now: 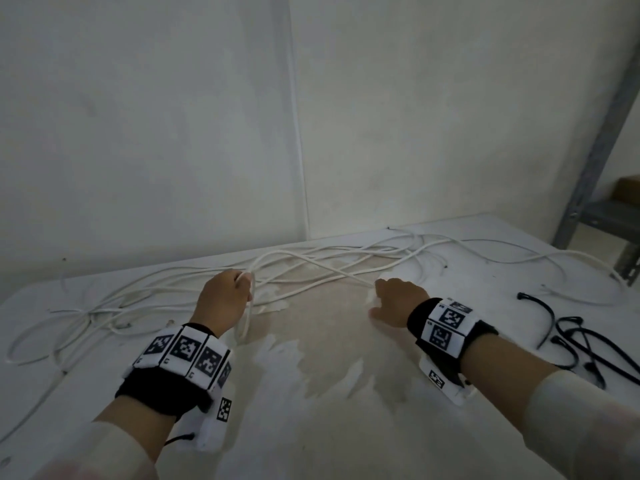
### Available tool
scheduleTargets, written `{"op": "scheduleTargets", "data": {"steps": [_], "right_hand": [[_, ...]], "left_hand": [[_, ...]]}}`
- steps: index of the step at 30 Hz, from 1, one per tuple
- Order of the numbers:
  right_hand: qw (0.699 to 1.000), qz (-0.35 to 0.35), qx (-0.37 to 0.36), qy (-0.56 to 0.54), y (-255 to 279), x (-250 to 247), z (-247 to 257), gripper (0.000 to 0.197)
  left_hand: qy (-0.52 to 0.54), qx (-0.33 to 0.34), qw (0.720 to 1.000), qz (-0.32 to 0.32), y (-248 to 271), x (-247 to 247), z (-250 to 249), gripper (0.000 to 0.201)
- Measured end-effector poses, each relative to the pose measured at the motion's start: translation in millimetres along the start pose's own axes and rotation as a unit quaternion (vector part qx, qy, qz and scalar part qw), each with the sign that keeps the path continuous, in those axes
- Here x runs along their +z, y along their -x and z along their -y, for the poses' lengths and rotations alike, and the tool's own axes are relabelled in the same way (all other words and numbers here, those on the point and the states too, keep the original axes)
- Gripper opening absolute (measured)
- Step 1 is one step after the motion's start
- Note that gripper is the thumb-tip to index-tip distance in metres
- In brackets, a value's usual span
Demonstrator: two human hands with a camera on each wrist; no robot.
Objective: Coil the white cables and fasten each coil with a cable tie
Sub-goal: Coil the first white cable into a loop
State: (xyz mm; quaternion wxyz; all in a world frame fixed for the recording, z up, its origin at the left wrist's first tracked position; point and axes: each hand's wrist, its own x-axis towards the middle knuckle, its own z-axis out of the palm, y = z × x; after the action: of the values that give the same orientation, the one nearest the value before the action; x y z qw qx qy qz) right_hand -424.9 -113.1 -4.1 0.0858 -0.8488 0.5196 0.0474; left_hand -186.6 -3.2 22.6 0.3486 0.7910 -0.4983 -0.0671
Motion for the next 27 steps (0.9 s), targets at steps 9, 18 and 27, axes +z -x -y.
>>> {"op": "scheduleTargets", "data": {"steps": [9,18,27], "right_hand": [[0.995,0.051,0.085,-0.015,-24.9,-4.5,-37.8,0.052],[0.993,0.081,0.088,-0.015,-51.8,-0.7,-40.5,0.045],[0.994,0.085,0.014,-0.065,-65.3,0.5,-12.6,0.069]], "left_hand": [[0.032,-0.018,0.997,-0.063,-7.2,-2.6,6.7,0.035],[0.024,-0.015,0.997,-0.067,-9.8,-2.9,12.3,0.038],[0.085,0.002,0.985,-0.149,-19.0,-27.8,12.8,0.032]]}}
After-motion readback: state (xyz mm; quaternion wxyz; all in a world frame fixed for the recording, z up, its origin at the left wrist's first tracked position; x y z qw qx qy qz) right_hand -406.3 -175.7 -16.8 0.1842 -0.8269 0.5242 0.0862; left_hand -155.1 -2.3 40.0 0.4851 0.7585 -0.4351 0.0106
